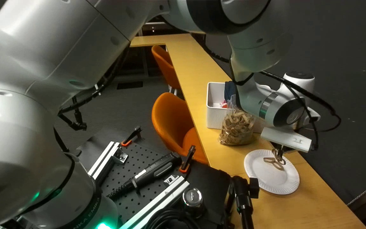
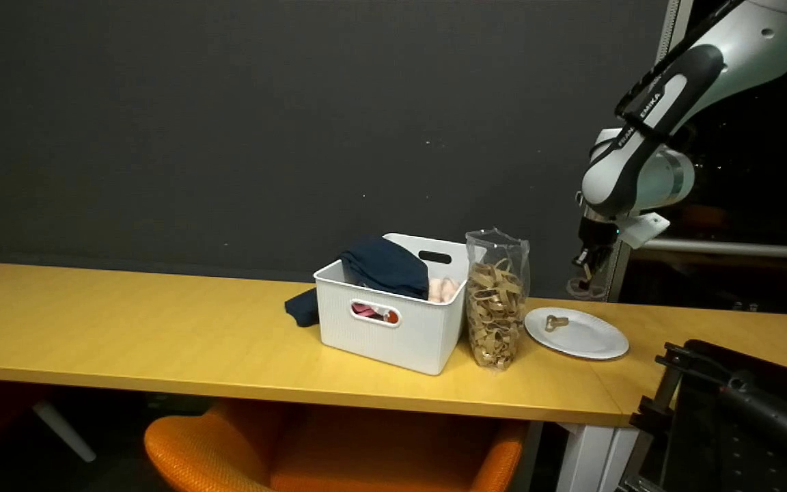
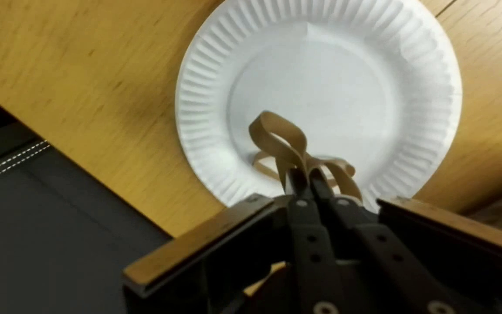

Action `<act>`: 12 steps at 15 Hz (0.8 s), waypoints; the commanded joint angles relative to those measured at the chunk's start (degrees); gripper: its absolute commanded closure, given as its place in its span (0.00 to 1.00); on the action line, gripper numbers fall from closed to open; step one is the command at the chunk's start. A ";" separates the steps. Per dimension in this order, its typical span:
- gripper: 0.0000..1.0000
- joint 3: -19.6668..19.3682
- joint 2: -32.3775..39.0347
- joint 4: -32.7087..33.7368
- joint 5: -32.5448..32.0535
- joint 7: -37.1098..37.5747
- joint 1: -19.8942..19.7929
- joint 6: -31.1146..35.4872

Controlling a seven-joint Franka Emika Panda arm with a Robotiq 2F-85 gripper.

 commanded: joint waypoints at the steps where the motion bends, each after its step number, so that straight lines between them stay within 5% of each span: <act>1: 0.99 -0.16 -9.01 -5.84 -0.05 -0.75 0.71 2.80; 12: 0.99 5.57 -22.52 -10.11 1.11 -2.64 7.74 6.43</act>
